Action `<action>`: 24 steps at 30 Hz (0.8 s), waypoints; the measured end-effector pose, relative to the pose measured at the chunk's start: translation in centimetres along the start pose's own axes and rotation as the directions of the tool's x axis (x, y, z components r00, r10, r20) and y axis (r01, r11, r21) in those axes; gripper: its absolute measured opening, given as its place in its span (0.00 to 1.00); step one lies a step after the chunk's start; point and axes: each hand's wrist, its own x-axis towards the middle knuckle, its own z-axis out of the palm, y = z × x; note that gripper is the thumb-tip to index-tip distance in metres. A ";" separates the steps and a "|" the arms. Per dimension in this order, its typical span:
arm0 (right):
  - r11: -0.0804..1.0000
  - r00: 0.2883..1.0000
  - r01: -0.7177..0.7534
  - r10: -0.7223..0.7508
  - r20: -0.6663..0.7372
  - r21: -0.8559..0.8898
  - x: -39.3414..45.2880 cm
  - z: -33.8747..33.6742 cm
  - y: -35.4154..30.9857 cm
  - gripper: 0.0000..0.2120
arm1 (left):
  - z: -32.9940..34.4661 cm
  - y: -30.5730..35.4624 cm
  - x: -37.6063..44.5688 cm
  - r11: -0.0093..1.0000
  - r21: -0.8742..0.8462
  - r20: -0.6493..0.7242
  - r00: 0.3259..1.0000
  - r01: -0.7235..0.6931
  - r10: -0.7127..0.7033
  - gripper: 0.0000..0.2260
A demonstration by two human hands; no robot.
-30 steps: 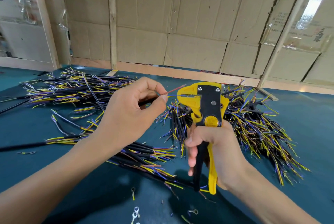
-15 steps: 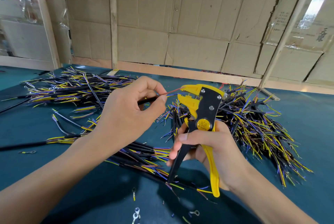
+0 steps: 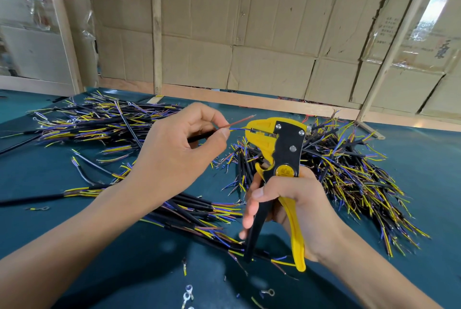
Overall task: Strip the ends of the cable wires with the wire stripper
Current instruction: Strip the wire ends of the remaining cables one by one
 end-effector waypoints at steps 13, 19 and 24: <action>0.995 0.999 0.005 -0.010 0.047 0.098 0.1 -0.2 0.1 0.06 | -1.0 -0.1 -0.1 0.907 0.361 -0.029 0.970 -0.216 0.243 0.07; 0.994 0.999 -0.009 0.003 0.052 0.111 0.1 -0.1 0.0 0.07 | -1.2 -0.4 0.0 0.778 0.537 -0.046 0.909 -0.327 0.414 0.04; 0.994 0.998 -0.012 0.005 0.063 0.105 0.1 0.0 0.2 0.08 | -1.6 -0.4 0.2 0.733 0.569 -0.011 0.889 -0.372 0.458 0.03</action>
